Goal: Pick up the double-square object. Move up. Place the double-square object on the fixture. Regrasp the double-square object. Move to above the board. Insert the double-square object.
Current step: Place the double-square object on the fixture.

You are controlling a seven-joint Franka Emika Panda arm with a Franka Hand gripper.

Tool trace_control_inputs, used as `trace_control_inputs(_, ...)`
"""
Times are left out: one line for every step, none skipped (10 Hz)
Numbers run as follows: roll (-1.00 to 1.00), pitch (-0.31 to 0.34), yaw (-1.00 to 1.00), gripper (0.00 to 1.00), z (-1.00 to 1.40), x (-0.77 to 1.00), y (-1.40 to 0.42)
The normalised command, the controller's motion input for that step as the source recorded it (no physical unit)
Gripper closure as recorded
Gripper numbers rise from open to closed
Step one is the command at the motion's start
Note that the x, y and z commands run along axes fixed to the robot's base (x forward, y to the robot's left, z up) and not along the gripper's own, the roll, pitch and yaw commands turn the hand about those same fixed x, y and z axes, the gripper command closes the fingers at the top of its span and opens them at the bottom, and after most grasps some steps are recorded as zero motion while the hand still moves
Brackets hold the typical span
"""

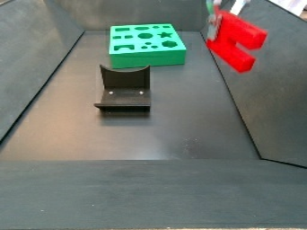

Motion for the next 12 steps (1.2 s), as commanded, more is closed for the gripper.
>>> trace_control_inputs(0.02, -0.159, -1.00, 1.00, 0.24, 1.00, -0.39)
trace_control_inputs(0.01, -0.156, -1.00, 1.00, 0.22, 1.00, -0.39)
trace_control_inputs(-0.01, -0.141, -0.97, 1.00, 0.19, 1.00, -0.34)
trace_control_inputs(-0.02, -0.110, -0.80, 1.00, 0.18, 1.00, -0.32)
trace_control_inputs(-0.03, -0.054, -0.48, 1.00, 0.16, 1.00, -0.29)
trace_control_inputs(-0.03, -0.020, -0.31, 1.00, 0.14, 1.00, -0.27)
trace_control_inputs(-0.04, 0.013, -0.20, 1.00, 0.13, 1.00, -0.24)
trace_control_inputs(-0.05, 0.048, -0.12, 1.00, 0.11, 1.00, -0.21)
trace_control_inputs(-0.05, 0.072, -0.08, 1.00, 0.10, 1.00, -0.19)
trace_control_inputs(-0.06, 0.093, -0.05, 1.00, 0.09, 1.00, -0.17)
trace_control_inputs(-0.06, 0.118, -0.02, 1.00, 0.08, 1.00, -0.15)
trace_control_inputs(-0.06, 0.133, -0.01, 1.00, 0.07, 1.00, -0.13)
